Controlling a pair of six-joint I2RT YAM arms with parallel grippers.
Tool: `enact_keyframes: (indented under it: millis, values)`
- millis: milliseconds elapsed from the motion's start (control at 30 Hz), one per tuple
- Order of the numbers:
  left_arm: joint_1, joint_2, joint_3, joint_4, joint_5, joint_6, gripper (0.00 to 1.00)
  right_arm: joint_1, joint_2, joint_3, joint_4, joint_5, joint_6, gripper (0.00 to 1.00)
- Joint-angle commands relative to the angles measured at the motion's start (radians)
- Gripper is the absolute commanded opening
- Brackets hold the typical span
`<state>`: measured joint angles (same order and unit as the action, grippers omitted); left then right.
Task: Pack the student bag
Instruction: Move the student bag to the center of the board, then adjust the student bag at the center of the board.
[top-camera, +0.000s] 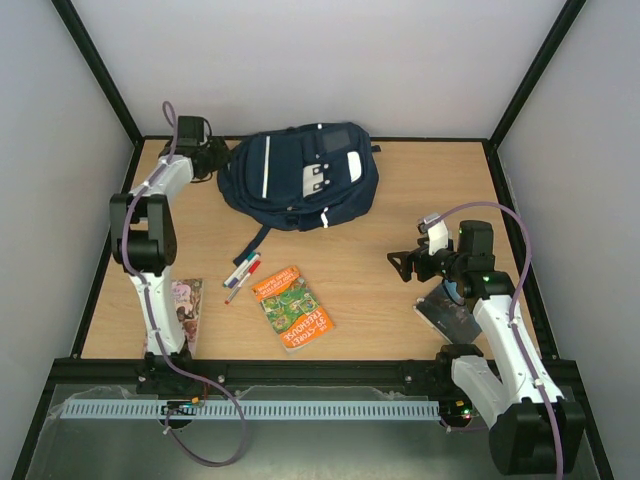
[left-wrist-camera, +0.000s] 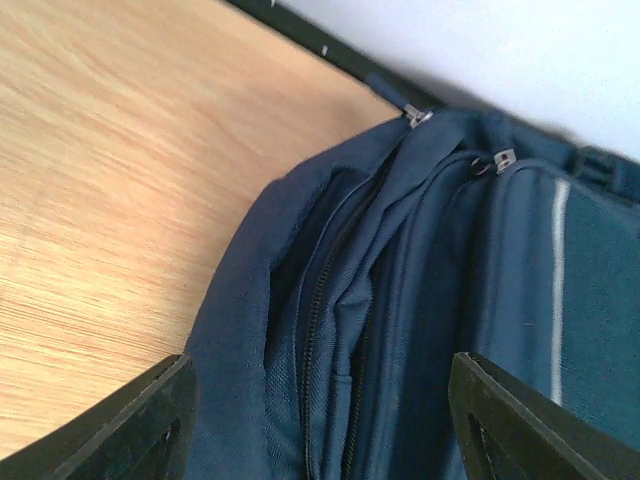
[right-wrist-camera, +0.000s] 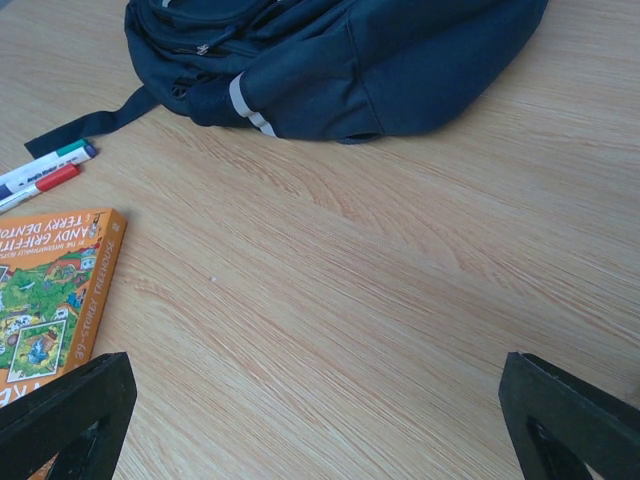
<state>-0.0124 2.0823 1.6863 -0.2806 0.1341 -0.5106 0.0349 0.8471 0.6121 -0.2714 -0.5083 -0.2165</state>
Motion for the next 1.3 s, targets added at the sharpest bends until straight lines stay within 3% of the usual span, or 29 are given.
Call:
enact_keyframes:
  millis: [0,100,267,667,867,1067,1267]
  values:
    - [0.0,0.069,0.067,0.0,0.047,-0.07,0.71,0.005,0.007,0.001,-0.023,-0.016,0.0,1.0]
    - [0.013,0.127,0.091,-0.005,0.059,-0.071,0.71,0.005,0.01,0.0,-0.022,-0.014,0.0,1.0]
    - [0.023,0.194,0.133,-0.026,0.082,-0.067,0.59,0.005,0.018,0.0,-0.023,-0.014,-0.001,1.0]
    - [-0.018,0.116,0.015,-0.004,0.103,-0.076,0.03,0.005,0.033,0.0,-0.033,-0.042,-0.011,0.99]
    - [-0.115,-0.044,-0.206,0.061,0.083,-0.096,0.02,0.009,0.03,0.024,-0.056,-0.074,-0.046,0.9]
    - [-0.27,-0.241,-0.472,0.159,0.087,-0.14,0.02,0.027,0.098,0.12,-0.11,-0.007,-0.13,0.8]
    - [-0.431,-0.336,-0.547,0.202,0.058,-0.19,0.02,0.056,0.167,0.169,-0.1,-0.007,-0.106,0.74]
